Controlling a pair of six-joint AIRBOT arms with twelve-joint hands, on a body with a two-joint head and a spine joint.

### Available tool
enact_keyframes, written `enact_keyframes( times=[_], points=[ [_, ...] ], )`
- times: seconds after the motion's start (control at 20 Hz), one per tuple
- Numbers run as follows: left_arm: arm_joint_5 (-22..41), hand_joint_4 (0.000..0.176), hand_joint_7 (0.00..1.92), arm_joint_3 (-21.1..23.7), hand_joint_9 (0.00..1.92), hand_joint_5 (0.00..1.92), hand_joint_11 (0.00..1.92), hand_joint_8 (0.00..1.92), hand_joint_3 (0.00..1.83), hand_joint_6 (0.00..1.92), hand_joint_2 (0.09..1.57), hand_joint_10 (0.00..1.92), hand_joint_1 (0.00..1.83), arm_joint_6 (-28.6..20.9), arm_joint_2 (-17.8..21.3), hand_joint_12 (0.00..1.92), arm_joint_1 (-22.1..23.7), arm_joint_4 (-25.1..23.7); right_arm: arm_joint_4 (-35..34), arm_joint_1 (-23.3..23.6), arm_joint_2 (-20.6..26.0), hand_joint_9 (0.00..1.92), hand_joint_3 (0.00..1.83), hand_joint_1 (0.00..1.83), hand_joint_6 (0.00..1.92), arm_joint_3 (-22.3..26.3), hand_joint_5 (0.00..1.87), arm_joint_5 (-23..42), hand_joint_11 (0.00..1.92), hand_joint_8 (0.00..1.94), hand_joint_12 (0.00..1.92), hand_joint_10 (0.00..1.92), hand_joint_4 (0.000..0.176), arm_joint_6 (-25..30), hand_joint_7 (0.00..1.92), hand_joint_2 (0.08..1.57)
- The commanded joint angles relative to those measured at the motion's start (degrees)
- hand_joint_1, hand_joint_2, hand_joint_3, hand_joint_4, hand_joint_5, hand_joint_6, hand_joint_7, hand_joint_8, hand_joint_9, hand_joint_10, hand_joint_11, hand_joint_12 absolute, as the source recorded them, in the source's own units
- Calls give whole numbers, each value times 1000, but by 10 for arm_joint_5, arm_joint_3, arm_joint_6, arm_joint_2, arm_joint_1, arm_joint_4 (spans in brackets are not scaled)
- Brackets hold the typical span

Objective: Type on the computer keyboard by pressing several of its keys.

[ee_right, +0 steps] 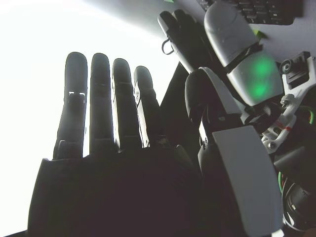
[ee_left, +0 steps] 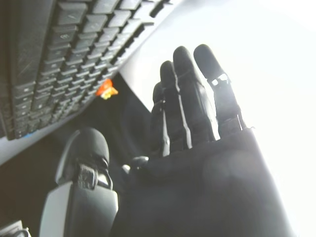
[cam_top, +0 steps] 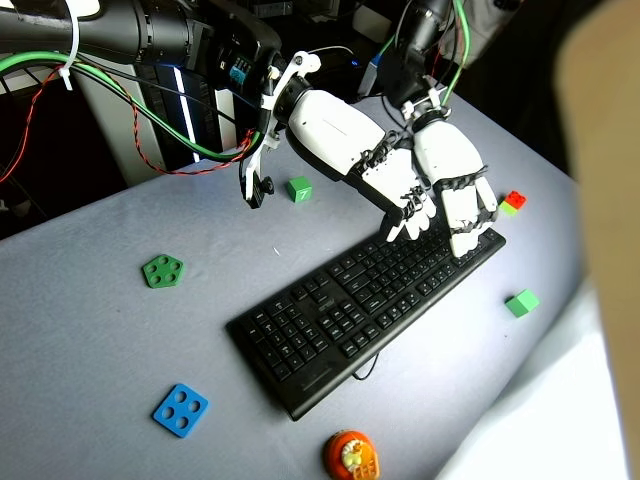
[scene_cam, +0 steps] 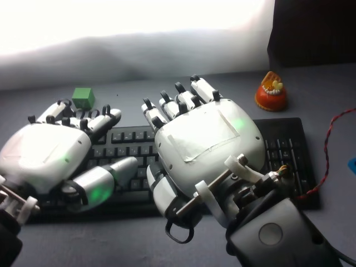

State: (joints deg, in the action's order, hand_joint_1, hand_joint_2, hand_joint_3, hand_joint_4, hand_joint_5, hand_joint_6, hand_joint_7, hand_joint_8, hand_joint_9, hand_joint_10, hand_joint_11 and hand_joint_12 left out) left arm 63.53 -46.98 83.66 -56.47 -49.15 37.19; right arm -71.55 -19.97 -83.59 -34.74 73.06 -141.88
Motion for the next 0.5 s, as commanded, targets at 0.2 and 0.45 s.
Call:
enact_keyframes(
  times=[0.2, 0.45],
  points=[
    [20, 0, 848, 9, 636, 657, 120, 141, 0, 46, 1400, 554, 88, -26, 46, 1564, 26, -45, 61, 3, 1, 610, 0, 203, 614, 5, 708, 23, 303, 527, 1758, 1214, 0, 1, 866, 1331],
    [1, 0, 852, 26, 766, 765, 600, 1571, 0, 1370, 1450, 1845, 234, -26, 85, 1920, 42, -48, 61, 2, 2, 1002, 4, 322, 1205, 7, 907, 23, 861, 1473, 1921, 1792, 0, 1, 1053, 1326]
  ],
)
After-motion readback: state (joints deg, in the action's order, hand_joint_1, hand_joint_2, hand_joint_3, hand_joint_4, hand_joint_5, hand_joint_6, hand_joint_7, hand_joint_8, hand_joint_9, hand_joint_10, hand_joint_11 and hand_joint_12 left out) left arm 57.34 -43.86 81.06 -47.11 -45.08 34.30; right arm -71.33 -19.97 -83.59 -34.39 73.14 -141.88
